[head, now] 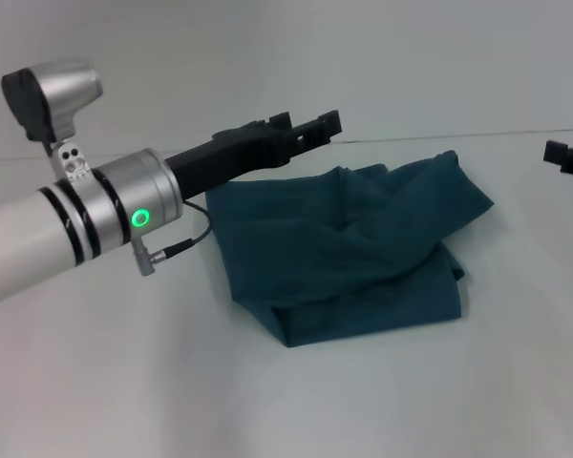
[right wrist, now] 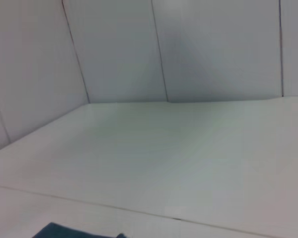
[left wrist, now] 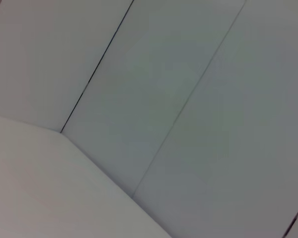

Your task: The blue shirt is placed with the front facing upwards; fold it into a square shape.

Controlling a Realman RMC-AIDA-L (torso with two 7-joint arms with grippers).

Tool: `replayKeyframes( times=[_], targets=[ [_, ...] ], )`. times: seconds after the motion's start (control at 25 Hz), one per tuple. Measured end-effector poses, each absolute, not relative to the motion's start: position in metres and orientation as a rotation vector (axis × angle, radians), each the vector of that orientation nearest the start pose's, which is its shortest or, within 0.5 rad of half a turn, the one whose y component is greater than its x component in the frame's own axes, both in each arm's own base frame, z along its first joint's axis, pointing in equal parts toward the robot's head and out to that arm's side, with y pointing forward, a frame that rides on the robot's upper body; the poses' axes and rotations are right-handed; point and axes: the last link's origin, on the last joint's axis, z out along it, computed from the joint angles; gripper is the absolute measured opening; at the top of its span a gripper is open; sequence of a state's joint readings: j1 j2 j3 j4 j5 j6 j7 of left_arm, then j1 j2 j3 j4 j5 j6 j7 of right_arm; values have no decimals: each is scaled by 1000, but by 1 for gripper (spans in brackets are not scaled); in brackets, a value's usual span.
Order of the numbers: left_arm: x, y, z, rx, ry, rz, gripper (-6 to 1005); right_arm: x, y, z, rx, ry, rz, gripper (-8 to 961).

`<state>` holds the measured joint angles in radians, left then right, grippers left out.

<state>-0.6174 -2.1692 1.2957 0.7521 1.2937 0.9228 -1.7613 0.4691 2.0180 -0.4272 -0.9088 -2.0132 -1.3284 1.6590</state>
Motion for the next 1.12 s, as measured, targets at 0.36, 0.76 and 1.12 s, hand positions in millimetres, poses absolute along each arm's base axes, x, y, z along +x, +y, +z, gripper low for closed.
replayKeyframes(
  times=[0.36,0.76,1.12],
  targets=[
    [-167,401,-48,-2303,-1053,-1057,871,310,399,124,-2074,847,419,917],
    [-170,399,-53,-2310,-1052,-1041,870,282,440,82,-2128,781,263,916],
    [-171,399,-53,-2304,-1056,-1046,870,264,452,56,-2162,802,243,916]
  ],
)
